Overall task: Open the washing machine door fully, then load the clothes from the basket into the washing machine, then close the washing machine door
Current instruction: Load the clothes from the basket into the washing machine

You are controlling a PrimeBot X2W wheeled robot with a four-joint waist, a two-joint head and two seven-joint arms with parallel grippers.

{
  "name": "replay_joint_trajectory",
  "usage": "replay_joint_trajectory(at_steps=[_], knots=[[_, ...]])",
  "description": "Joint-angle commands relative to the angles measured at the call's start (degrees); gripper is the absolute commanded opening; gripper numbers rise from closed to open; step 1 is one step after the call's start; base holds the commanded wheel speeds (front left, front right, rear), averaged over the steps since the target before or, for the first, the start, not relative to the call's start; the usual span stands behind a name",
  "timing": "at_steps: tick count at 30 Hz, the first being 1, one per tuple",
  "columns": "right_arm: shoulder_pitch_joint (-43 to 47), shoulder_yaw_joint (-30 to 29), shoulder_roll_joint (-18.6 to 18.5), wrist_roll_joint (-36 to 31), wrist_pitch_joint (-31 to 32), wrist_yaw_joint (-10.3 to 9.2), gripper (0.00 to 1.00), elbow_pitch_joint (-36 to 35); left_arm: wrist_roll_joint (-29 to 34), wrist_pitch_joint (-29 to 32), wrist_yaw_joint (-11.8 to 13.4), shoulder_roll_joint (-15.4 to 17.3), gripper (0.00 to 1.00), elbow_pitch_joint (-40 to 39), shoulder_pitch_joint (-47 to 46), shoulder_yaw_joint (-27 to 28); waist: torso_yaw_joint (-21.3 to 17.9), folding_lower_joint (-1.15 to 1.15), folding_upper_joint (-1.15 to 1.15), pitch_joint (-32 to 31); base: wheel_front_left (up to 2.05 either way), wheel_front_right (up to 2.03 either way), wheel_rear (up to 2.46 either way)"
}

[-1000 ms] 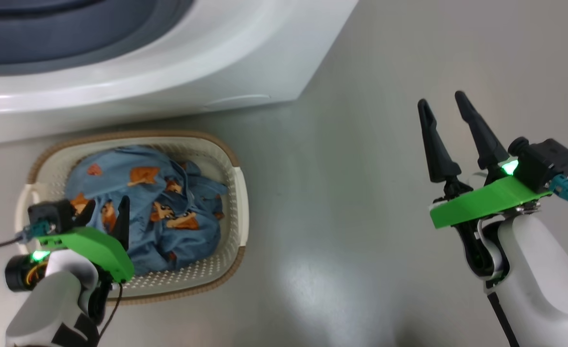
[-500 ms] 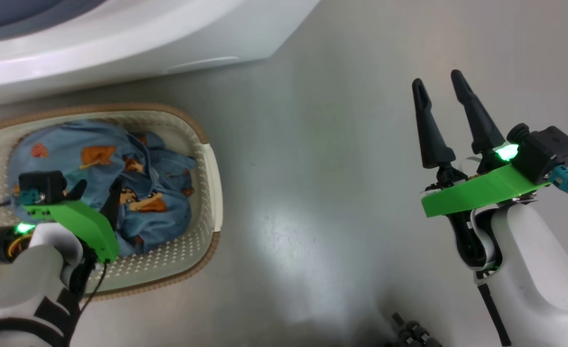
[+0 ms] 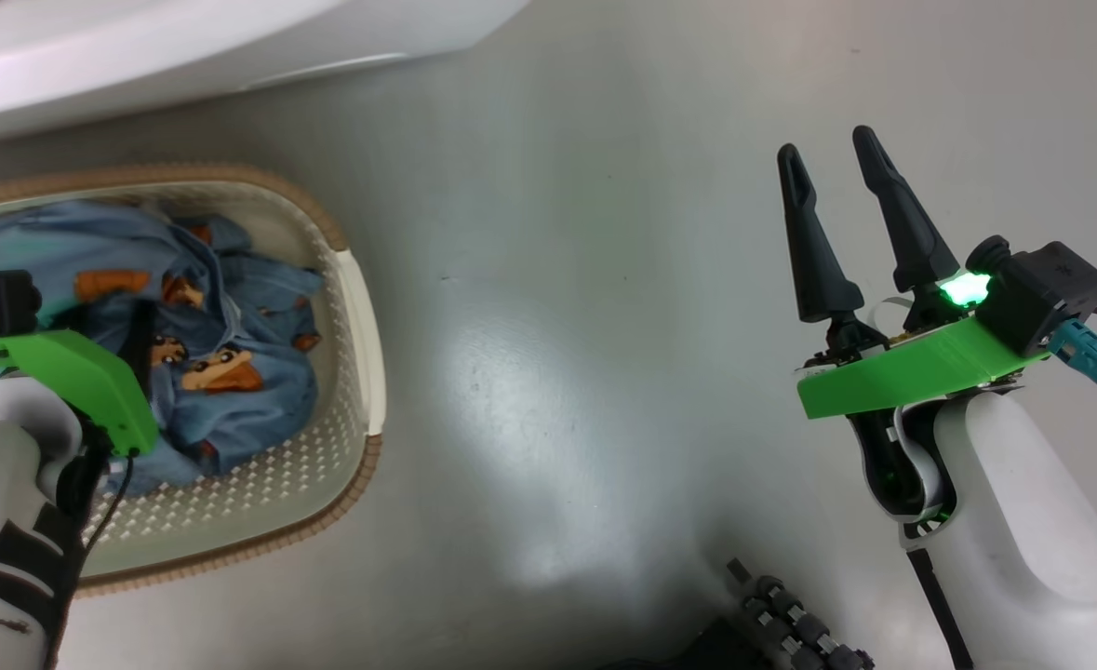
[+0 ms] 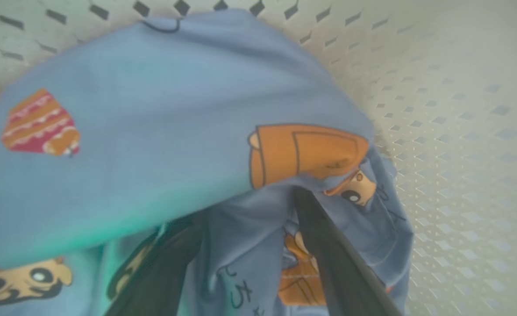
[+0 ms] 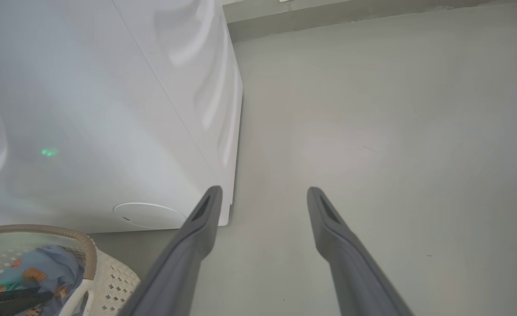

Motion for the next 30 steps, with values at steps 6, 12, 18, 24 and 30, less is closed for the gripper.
replay_joint_trajectory(at_steps=[6, 12, 18, 24, 30], knots=[[0.9, 1.3, 0.7, -0.6, -0.5, 0.32, 1.00, -1.6, -0.8, -0.2, 0.5, 3.1, 1.00, 0.7, -0.1, 1.4, -1.7, 0.00, 0.00, 1.3, 0.00, 0.00, 0.00], [0.7, 1.2, 1.1, -0.7, -0.5, 0.32, 1.00, -1.7, -1.4, -0.8, 0.3, 3.1, 0.00, 0.9, 0.2, 1.5, -2.2, 0.00, 0.00, 0.6, 0.00, 0.00, 0.00], [0.4, 1.5, 1.3, -0.7, -0.5, 0.32, 1.00, -1.5, -1.9, -1.5, 0.0, 2.6, 0.00, 1.0, 1.3, 1.3, -2.0, 0.00, 0.00, -1.1, 0.00, 0.00, 0.00], [0.2, 1.7, 1.5, -0.1, -0.5, 0.32, 1.00, -0.9, -2.6, -4.5, -0.4, 1.7, 0.00, 1.1, 4.5, 1.4, -1.5, 0.00, 0.00, -5.7, 0.00, 0.00, 0.00], [0.3, 2.6, 1.3, 0.8, -0.5, 0.32, 1.00, 0.7, -4.9, -7.0, -0.9, 0.1, 0.00, 0.8, 8.4, 2.1, -0.4, 0.00, 0.00, -11.7, 0.00, 0.00, 0.00]])
